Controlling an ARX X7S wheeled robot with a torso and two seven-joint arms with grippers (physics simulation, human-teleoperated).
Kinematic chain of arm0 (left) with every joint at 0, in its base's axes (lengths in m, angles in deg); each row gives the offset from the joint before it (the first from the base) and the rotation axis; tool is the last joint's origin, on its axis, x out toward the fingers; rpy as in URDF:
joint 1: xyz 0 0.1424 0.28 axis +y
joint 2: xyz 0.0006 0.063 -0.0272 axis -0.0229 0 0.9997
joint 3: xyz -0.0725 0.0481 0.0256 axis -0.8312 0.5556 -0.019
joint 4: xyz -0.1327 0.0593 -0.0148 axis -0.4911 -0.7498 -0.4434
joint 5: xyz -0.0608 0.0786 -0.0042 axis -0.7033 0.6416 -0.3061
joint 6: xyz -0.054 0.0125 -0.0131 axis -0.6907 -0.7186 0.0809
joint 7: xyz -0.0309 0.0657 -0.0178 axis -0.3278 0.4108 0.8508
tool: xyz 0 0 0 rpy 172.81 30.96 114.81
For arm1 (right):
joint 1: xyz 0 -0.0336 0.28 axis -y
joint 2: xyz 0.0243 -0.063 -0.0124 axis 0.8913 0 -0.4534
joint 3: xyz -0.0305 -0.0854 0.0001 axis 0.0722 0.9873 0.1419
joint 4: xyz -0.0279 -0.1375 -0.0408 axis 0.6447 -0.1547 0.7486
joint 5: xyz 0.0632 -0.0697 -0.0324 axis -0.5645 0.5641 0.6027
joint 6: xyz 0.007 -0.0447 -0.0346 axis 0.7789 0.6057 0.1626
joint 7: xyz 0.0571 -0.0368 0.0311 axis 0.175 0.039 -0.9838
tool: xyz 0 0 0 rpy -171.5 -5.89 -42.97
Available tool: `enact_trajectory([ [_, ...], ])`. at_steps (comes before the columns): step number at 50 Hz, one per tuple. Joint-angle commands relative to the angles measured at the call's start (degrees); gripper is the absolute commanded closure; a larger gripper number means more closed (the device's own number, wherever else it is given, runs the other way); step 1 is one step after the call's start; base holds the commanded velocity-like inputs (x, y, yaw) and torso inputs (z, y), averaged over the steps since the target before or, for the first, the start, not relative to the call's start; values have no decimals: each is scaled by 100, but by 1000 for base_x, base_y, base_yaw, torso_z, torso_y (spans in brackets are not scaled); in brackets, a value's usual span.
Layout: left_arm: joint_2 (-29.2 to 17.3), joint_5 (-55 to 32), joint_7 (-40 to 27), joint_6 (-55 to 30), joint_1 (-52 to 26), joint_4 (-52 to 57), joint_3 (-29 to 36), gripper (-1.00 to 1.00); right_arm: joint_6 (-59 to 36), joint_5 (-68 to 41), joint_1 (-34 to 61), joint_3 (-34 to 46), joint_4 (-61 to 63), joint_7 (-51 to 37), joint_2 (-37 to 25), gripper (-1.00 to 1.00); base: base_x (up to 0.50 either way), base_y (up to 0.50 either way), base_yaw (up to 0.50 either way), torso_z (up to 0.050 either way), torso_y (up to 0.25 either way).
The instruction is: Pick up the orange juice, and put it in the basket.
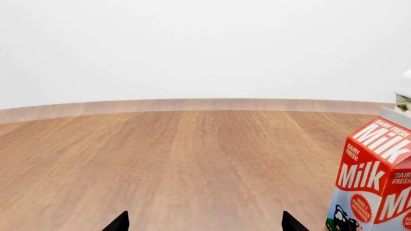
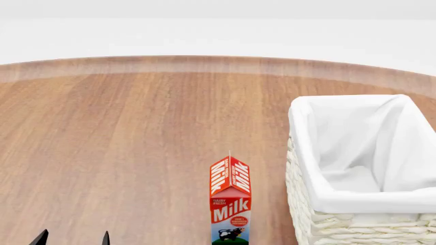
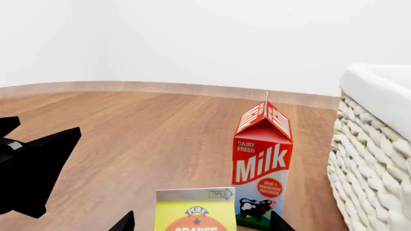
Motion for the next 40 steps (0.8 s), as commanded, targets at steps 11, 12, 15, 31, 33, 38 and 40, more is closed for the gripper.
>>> enact_trajectory([
  [11, -42, -43, -50, 15, -11, -5, 55, -100, 64, -52, 396, 105, -590, -31, 210, -100, 0, 0, 0, 0, 0],
  [12, -44, -45, -52, 16, -12, -5, 57, -100, 85, -37, 413, 119, -648, -31, 222, -100, 0, 0, 0, 0, 0],
  [15, -50, -50, -59, 18, -13, -6, 65, -100, 98, -28, 479, 130, -765, -40, 248, -100, 0, 0, 0, 0, 0],
  [31, -79, -80, -94, 29, -21, -9, 103, -100, 202, 8, 663, 210, -1219, -77, 316, -100, 0, 0, 0, 0, 0],
  [33, -83, -83, -98, 30, -22, -10, 108, -100, 222, 13, 681, 229, -1288, -76, 330, -100, 0, 0, 0, 0, 0],
  [38, -92, -92, -108, 34, -25, -11, 119, -100, 273, 27, 715, 264, -1421, -79, 343, -100, 0, 0, 0, 0, 0],
  [40, -95, -96, -113, 35, -26, -11, 124, -100, 261, 8, 717, 264, -1400, -82, 336, -100, 0, 0, 0, 0, 0],
])
